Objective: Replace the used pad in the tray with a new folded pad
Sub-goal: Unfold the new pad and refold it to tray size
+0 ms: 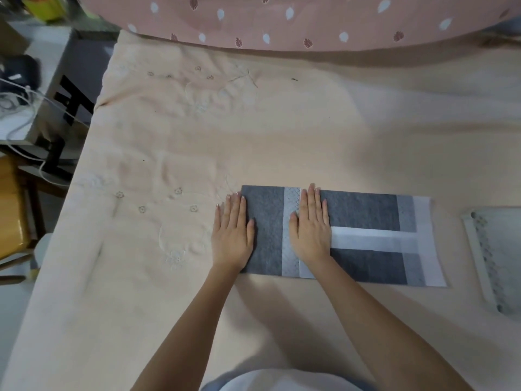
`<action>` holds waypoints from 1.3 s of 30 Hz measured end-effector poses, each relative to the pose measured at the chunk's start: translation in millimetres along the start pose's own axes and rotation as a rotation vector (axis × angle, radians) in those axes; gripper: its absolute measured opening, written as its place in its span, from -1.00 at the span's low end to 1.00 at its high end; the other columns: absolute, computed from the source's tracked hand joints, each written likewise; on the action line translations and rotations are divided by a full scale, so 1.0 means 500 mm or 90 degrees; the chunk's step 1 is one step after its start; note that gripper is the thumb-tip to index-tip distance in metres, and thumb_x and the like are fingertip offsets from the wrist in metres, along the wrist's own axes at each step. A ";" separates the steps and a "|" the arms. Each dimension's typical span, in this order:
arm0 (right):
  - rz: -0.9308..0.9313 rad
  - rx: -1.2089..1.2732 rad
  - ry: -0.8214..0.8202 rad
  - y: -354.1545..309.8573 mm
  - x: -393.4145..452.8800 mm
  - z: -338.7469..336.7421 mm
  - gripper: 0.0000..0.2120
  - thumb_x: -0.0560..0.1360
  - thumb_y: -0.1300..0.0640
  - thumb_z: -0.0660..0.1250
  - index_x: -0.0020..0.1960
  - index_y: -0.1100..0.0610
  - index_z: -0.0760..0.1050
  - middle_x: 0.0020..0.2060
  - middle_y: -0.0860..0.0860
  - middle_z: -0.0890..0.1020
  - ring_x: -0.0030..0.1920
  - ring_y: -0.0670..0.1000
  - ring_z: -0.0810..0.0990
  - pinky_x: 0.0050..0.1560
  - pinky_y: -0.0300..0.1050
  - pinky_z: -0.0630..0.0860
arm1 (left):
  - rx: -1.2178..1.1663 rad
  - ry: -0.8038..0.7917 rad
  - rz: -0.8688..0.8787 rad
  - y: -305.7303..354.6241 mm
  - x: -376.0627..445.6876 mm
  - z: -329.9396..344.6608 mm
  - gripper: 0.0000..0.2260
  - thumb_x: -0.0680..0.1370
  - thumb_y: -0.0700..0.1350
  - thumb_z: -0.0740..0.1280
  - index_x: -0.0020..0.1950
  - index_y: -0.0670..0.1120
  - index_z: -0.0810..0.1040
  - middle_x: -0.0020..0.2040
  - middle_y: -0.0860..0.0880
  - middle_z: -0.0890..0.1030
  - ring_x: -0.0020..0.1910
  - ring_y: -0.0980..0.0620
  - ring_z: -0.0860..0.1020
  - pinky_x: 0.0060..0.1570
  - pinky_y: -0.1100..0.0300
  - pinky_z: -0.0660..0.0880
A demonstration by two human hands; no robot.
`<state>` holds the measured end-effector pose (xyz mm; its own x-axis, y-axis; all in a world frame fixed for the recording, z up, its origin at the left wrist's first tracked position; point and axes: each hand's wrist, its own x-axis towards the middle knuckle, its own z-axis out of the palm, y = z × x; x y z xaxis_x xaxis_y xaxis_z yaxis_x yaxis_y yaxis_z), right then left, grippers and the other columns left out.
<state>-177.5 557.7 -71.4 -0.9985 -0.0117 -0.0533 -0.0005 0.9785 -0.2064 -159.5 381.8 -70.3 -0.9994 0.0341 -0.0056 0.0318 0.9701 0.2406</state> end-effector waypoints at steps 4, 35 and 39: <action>-0.087 -0.053 -0.001 -0.048 -0.060 0.003 -0.45 0.60 0.01 -0.15 0.51 0.26 0.05 0.51 0.16 0.08 0.52 0.10 0.00 0.51 0.11 0.00 | 0.000 0.004 0.059 0.051 -0.044 0.010 -0.52 0.62 0.00 -0.02 0.47 -0.20 0.25 0.48 -0.13 0.26 0.48 -0.09 0.19 0.49 0.00 0.04; 0.454 0.041 0.106 0.278 -0.150 -0.128 -0.54 0.46 0.15 0.30 0.25 0.41 0.36 0.25 0.37 0.41 0.20 0.31 0.41 0.14 0.14 0.34 | -0.036 -0.090 0.247 0.241 -0.017 -0.001 -0.50 0.57 -0.02 0.14 0.48 -0.19 0.22 0.49 -0.13 0.26 0.44 -0.09 0.26 0.39 0.03 0.19; 0.527 0.057 0.089 0.323 -0.166 -0.146 -0.55 0.45 0.04 0.34 0.13 0.38 0.39 0.09 0.34 0.47 0.11 0.26 0.43 0.01 0.06 0.36 | -0.026 -0.134 0.314 0.348 0.001 0.001 -0.53 0.53 -0.07 0.20 0.42 -0.18 0.29 0.39 -0.14 0.36 0.27 -0.15 0.37 0.19 0.04 0.30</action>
<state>-98.7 731.6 -28.9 -0.6727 0.7331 -0.1006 0.7325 0.6404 -0.2309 -154.5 551.0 -29.0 -0.8420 0.5342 -0.0754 0.4914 0.8172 0.3012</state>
